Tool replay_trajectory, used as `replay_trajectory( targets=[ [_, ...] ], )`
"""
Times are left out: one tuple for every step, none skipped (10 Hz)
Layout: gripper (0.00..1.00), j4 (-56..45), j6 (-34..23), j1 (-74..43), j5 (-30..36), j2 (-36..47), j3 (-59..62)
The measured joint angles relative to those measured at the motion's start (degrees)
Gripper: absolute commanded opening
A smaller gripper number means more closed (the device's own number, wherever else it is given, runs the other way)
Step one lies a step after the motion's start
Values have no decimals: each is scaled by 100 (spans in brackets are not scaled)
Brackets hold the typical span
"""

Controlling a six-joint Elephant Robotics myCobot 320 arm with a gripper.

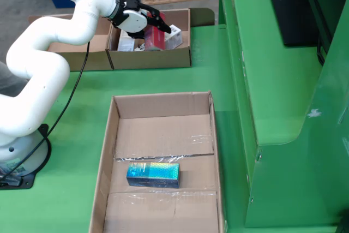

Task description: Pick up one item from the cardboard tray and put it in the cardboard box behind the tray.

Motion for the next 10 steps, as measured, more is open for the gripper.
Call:
replay_trajectory(
  targets=[
    [80, 0, 0, 0, 0, 0, 0],
    [90, 9, 0, 0, -26, 0, 0],
    [100, 17, 0, 0, -61, 0, 9],
    [100, 17, 0, -9, -70, 0, 18],
    [100, 26, 0, -9, -70, 0, 26],
    [100, 26, 0, -9, -79, 0, 26],
    [100, 26, 8, -9, -35, 0, 26],
    [100, 9, 8, 9, 0, -9, 26],
    [100, 9, 8, 18, 0, -27, 26],
    [100, 9, 8, 18, 0, -27, 26]
  ],
)
